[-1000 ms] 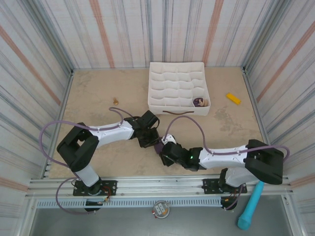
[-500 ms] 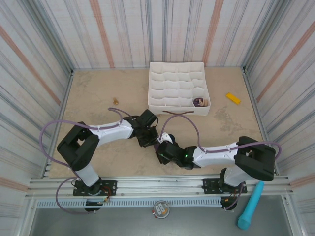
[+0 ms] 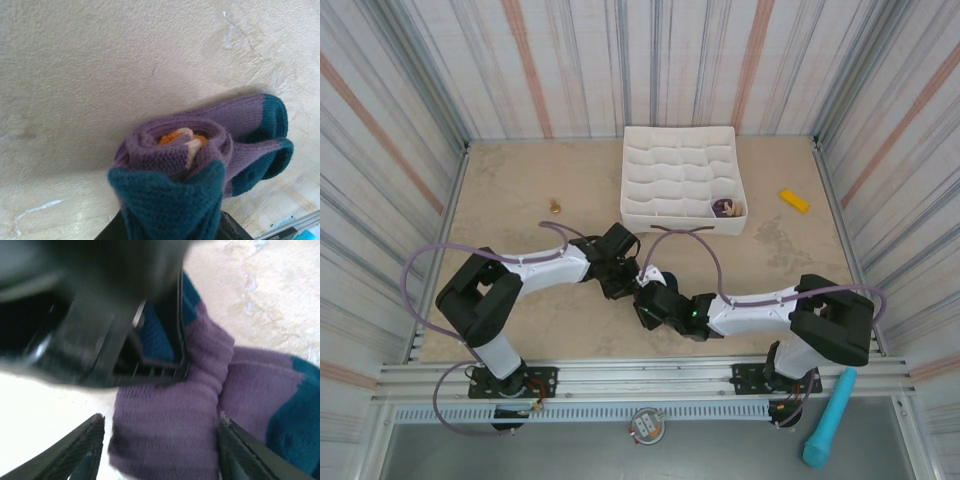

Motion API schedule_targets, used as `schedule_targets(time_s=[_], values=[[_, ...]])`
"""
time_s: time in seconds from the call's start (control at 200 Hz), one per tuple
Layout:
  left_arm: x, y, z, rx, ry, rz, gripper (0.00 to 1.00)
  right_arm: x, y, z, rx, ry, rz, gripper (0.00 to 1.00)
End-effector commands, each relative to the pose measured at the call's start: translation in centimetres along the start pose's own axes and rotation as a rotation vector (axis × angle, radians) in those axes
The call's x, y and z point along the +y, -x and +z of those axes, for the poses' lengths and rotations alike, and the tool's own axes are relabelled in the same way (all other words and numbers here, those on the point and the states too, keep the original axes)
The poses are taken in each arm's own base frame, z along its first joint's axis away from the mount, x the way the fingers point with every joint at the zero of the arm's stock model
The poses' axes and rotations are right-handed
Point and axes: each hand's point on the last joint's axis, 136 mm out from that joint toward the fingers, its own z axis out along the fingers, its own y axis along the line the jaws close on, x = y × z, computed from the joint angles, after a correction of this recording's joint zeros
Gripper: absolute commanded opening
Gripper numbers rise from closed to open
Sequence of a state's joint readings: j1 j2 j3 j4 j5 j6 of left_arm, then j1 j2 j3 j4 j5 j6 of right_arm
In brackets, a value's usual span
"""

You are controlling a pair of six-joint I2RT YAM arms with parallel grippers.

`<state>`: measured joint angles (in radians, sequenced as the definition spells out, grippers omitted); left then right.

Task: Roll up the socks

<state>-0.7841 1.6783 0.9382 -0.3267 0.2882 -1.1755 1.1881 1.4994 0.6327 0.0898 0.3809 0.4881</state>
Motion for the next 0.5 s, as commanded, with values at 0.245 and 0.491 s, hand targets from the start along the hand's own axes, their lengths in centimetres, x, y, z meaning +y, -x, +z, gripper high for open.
schedule_targets(time_s=[0.245,0.491], values=[[1.8,-0.3,0.6,0.006,-0.014,-0.059,0.14,-2.2,-2.5,0.5,0.087,-0.039,0.107,0.0],[-1.2,0.7,-1.6,-0.064,-0.156,0.0,0.63,-3.4,-5.6,-0.2,0.16,0.084,0.344,0.0]])
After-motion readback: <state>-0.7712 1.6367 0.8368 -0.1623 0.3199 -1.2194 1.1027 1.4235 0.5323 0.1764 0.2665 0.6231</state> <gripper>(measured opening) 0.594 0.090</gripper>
